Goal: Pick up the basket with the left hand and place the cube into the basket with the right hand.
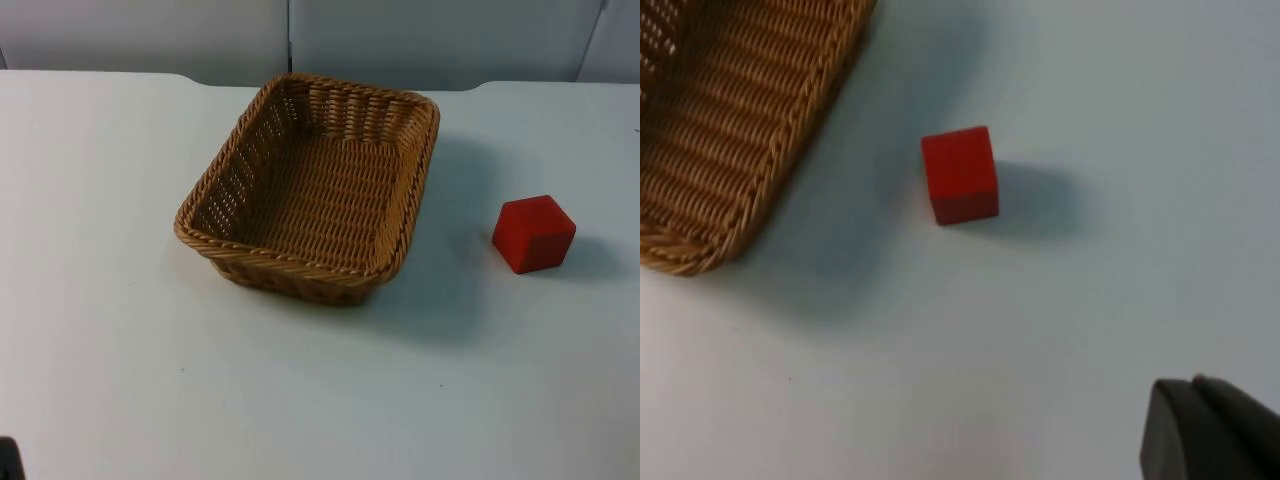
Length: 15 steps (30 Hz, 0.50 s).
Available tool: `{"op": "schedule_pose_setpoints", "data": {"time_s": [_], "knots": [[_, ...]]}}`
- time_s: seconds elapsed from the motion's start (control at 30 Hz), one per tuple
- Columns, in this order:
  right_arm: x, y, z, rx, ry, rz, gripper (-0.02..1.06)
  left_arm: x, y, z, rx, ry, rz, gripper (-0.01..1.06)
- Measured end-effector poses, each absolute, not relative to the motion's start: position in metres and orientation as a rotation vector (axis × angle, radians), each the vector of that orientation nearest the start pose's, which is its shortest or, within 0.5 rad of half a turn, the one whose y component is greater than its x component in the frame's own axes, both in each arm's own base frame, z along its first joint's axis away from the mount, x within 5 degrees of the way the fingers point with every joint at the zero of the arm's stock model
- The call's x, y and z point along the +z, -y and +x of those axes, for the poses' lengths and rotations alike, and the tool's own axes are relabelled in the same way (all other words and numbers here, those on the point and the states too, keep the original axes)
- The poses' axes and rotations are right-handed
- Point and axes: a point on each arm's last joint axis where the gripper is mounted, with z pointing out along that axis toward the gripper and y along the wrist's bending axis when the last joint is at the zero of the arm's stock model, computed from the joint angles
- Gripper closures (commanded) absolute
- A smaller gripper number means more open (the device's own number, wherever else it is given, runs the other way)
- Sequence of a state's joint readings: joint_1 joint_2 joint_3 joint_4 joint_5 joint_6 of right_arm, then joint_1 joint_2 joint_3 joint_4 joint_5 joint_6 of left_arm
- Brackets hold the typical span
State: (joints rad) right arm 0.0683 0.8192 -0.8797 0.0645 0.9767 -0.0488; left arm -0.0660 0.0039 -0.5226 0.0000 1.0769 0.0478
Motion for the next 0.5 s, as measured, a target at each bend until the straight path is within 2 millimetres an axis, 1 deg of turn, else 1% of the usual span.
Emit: {"op": "schedule_pose_setpoints", "data": {"time_s": [0.03,0.07,0.13,0.2,0.23,0.27,0.37,0.4,0.43,0.5], "knots": [[0.350,-0.014,0.137,0.085,-2.377,-0.118,1.05,0.282,0.001,-0.008,-0.031,-2.039,0.117,1.05],[0.350,-0.014,0.137,0.085,-2.377,-0.118,1.05,0.282,0.001,-0.008,-0.031,-2.039,0.117,1.05],[0.354,-0.013,0.129,0.085,-2.345,-0.112,1.05,0.284,0.005,-0.008,-0.091,-2.031,0.122,1.05],[0.354,-0.013,0.127,0.086,-2.349,-0.110,1.05,0.296,0.012,-0.006,-0.178,-2.034,0.167,1.05],[0.354,-0.013,0.127,0.086,-2.349,-0.110,1.05,0.296,0.012,-0.006,-0.178,-2.034,0.167,1.05],[0.354,-0.013,0.127,0.086,-2.354,-0.111,1.05,0.304,0.017,-0.004,-0.229,-2.033,0.207,1.05],[0.354,-0.013,0.127,0.087,-2.358,-0.109,1.05,0.329,0.031,0.013,-0.359,-2.061,0.329,1.05],[0.354,-0.013,0.127,0.087,-2.358,-0.109,1.05,0.329,0.031,0.013,-0.359,-2.061,0.329,1.05],[0.354,-0.013,0.127,0.087,-2.360,-0.109,1.05,0.338,0.036,0.023,-0.419,-2.093,0.354,1.05],[0.353,-0.013,0.126,0.087,-2.365,-0.109,1.05,0.346,0.041,0.042,-0.478,-2.169,0.369,1.05]]}}
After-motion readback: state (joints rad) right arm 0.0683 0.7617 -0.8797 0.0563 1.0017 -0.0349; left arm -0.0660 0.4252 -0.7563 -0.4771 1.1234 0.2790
